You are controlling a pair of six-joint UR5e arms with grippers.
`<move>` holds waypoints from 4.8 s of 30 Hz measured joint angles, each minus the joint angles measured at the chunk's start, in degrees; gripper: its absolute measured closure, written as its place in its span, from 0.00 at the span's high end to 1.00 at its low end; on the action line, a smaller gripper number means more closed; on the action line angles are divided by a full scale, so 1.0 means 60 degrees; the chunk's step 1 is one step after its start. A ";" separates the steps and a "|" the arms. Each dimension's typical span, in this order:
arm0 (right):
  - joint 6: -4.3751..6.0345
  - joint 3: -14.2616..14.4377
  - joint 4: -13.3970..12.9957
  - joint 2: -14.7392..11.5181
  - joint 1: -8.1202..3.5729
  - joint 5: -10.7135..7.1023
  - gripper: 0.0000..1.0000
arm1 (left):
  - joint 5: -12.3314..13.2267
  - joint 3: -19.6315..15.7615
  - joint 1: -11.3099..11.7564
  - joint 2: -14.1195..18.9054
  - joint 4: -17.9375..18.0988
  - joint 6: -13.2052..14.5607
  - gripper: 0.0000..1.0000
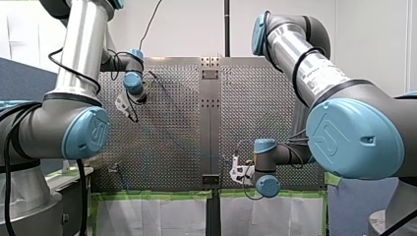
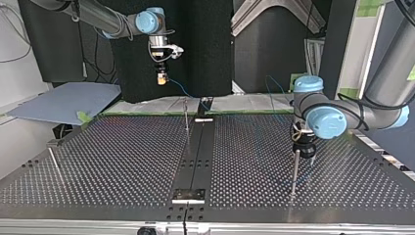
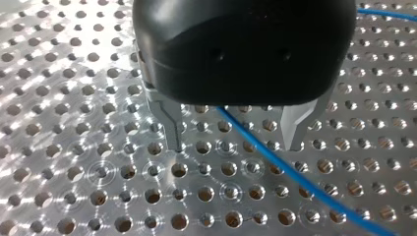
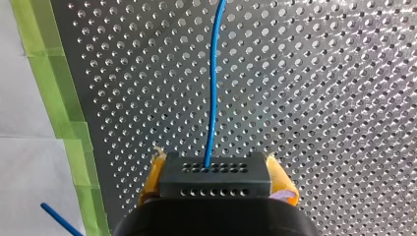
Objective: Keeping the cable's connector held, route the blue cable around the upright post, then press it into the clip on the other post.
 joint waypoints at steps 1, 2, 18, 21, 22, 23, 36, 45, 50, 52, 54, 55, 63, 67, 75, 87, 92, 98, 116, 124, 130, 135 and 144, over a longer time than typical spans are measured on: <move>0.0001 -0.0001 -0.0002 -0.0001 0.0000 -0.0002 0.00 | -0.0004 -0.0004 0.0002 0.0000 0.0008 -0.0112 1.00; 0.0001 -0.0001 -0.0006 0.0000 -0.0001 -0.0004 0.00 | -0.0004 -0.0005 0.0005 0.0000 0.0012 -0.0195 1.00; 0.0012 0.0000 -0.0034 -0.0001 -0.0004 -0.0089 0.00 | 0.0190 -0.0537 0.0259 0.0017 0.0536 -0.1510 1.00; 0.0015 -0.0001 -0.0036 -0.0003 -0.0003 -0.0113 0.00 | 0.0203 -0.0648 0.0336 0.0025 0.0788 -0.1751 1.00; 0.0015 -0.0001 -0.0038 -0.0003 -0.0004 -0.0117 0.00 | 0.0212 -0.0667 0.0360 0.0024 0.0885 -0.1815 1.00; 0.0016 -0.0001 -0.0041 -0.0003 -0.0005 -0.0120 0.00 | 0.0218 -0.0677 0.0375 0.0028 0.0945 -0.1848 1.00; 0.0017 -0.0003 -0.0051 -0.0009 -0.0037 -0.0125 0.00 | 0.0712 -0.0811 0.0333 0.0967 0.0874 -0.1994 1.00; 0.0018 -0.0012 -0.0051 -0.0009 -0.0070 -0.0125 0.00 | 0.1366 -0.1229 0.0278 0.1353 0.0877 -0.1988 1.00; 0.0018 -0.0010 -0.0052 -0.0010 -0.0073 -0.0126 0.00 | 0.1506 -0.1446 0.0258 0.1451 0.0955 -0.1992 1.00; 0.0017 -0.0010 -0.0051 -0.0010 -0.0078 -0.0126 0.00 | 0.1518 -0.1474 0.0258 0.1459 0.0950 -0.1991 1.00; 0.0018 -0.0010 -0.0051 -0.0007 -0.0080 -0.0126 0.00 | 0.1514 -0.1486 0.0261 0.1463 0.0927 -0.1986 1.00; 0.0021 -0.0010 -0.0051 -0.0008 -0.0082 -0.0126 0.00 | 0.1507 -0.1491 0.0260 0.1474 0.0911 -0.1983 1.00; 0.0031 -0.0012 -0.0051 -0.0008 -0.0094 -0.0126 0.00 | 0.1282 -0.1497 0.0293 0.1698 0.0837 -0.1966 1.00; 0.0032 -0.0014 -0.0051 -0.0007 -0.0114 -0.0127 0.00 | 0.1226 -0.1499 0.0291 0.1799 0.0824 -0.1963 1.00; 0.0040 -0.0014 -0.0051 -0.0006 -0.0138 -0.0139 0.00 | 0.1331 -0.1765 0.0274 0.2075 0.0810 -0.1906 1.00; 0.0050 -0.0014 -0.0052 -0.0009 -0.0145 -0.0140 0.00 | 0.1536 -0.2333 0.0225 0.2858 0.0781 -0.1725 1.00; 0.0083 -0.0015 -0.0051 -0.0008 -0.0153 -0.0140 0.00 | 0.1554 -0.2436 0.0173 0.3090 0.0633 -0.1583 1.00; 0.0113 -0.0015 -0.0051 -0.0009 -0.0167 -0.0140 0.00 | 0.1576 -0.2620 0.0083 0.3427 0.0567 -0.1472 1.00; 0.0183 -0.0015 -0.0053 -0.0010 -0.0246 -0.0222 0.00 | 0.1069 -0.2663 -0.0315 0.5014 -0.0822 -0.0018 1.00; 0.0244 -0.0015 -0.0066 -0.0011 -0.0258 -0.0267 0.00 | 0.0866 -0.2120 -0.0393 0.5085 -0.1458 0.0614 1.00; 0.0264 -0.0030 -0.0063 -0.0011 -0.0277 -0.0285 0.00 | 0.0854 -0.1653 -0.0594 0.4996 -0.1926 0.1085 1.00; 0.0266 -0.0078 -0.0025 -0.0011 -0.0278 -0.0307 0.00 | 0.0826 -0.1223 -0.0789 0.4811 -0.2357 0.1513 1.00; 0.0289 -0.0099 0.0011 -0.0011 -0.0283 -0.0316 0.00 | 0.0522 -0.0470 -0.1156 0.4307 -0.3108 0.2267 1.00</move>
